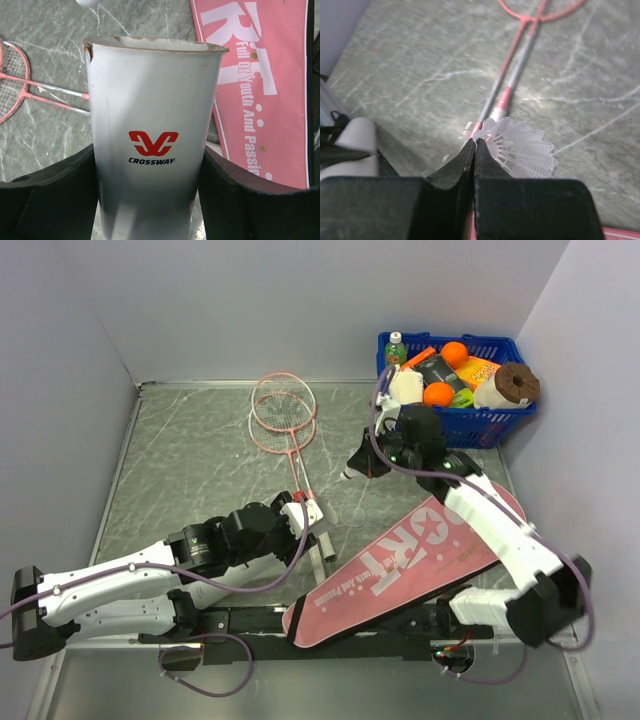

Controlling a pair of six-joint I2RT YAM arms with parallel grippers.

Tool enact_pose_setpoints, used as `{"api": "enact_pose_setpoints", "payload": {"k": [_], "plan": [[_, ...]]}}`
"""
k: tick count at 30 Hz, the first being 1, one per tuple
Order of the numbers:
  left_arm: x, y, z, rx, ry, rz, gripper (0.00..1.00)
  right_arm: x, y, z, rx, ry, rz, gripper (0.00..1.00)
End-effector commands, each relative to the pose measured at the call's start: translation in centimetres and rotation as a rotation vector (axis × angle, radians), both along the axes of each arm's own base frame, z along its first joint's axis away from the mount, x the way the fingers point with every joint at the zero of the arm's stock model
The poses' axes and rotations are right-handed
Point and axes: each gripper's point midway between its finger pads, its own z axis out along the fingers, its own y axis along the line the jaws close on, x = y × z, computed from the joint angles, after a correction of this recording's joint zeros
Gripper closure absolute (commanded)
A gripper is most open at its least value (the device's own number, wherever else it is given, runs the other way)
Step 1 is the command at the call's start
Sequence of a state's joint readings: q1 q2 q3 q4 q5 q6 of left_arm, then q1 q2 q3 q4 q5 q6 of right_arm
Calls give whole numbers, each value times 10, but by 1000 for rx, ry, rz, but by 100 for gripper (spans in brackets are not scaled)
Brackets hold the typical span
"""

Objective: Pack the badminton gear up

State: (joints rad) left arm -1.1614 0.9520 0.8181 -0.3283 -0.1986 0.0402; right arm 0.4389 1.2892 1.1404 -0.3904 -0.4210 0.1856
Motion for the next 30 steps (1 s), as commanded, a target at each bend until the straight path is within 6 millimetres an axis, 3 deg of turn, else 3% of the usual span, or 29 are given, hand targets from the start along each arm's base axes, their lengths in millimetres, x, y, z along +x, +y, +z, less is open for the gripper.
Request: {"api": "enact_pose_setpoints", "payload": {"k": [1, 6, 11, 23, 30], "plan": [[1, -11, 30, -99, -10, -2, 99, -38, 2, 52, 9, -115, 12, 100], [-1, -11, 37, -127, -13, -8, 99, -73, 6, 82, 53, -187, 25, 100], [-1, -9, 43, -151, -23, -9, 99, -97, 22, 91, 97, -171, 99, 100], [-7, -10, 47, -176, -20, -38, 99, -125, 59, 81, 205, -97, 241, 100], [-8, -9, 49, -181, -27, -44, 99, -138, 54, 88, 239, -100, 252, 100]]}}
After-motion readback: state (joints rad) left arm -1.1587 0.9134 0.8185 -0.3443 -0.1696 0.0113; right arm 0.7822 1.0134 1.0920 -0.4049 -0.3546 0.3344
